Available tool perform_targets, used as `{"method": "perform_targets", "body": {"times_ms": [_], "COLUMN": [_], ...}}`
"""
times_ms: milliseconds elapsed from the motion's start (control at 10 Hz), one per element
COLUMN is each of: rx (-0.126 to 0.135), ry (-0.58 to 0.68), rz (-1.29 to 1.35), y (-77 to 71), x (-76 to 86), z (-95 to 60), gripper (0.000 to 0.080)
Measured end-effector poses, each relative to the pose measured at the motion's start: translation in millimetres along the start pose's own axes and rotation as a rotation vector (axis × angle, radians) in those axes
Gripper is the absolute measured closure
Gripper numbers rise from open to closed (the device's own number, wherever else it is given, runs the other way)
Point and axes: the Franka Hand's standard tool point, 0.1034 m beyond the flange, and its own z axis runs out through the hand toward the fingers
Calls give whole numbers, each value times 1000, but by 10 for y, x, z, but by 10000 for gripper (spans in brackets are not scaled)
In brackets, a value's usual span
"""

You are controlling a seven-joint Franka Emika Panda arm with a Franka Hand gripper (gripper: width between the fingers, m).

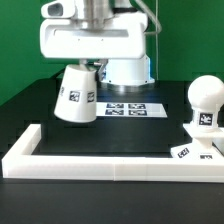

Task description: Assemble lamp

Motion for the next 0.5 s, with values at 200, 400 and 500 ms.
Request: {"method": "perform_targets", "body": {"times_ms": [200, 400, 500], "rx": [27, 44, 55], "ry": [16, -6, -40], "rz": [9, 65, 84], "y": [-259, -474, -520], "x": [194, 346, 377], "z": [-258, -457, -503], "gripper": [755, 755, 755]}}
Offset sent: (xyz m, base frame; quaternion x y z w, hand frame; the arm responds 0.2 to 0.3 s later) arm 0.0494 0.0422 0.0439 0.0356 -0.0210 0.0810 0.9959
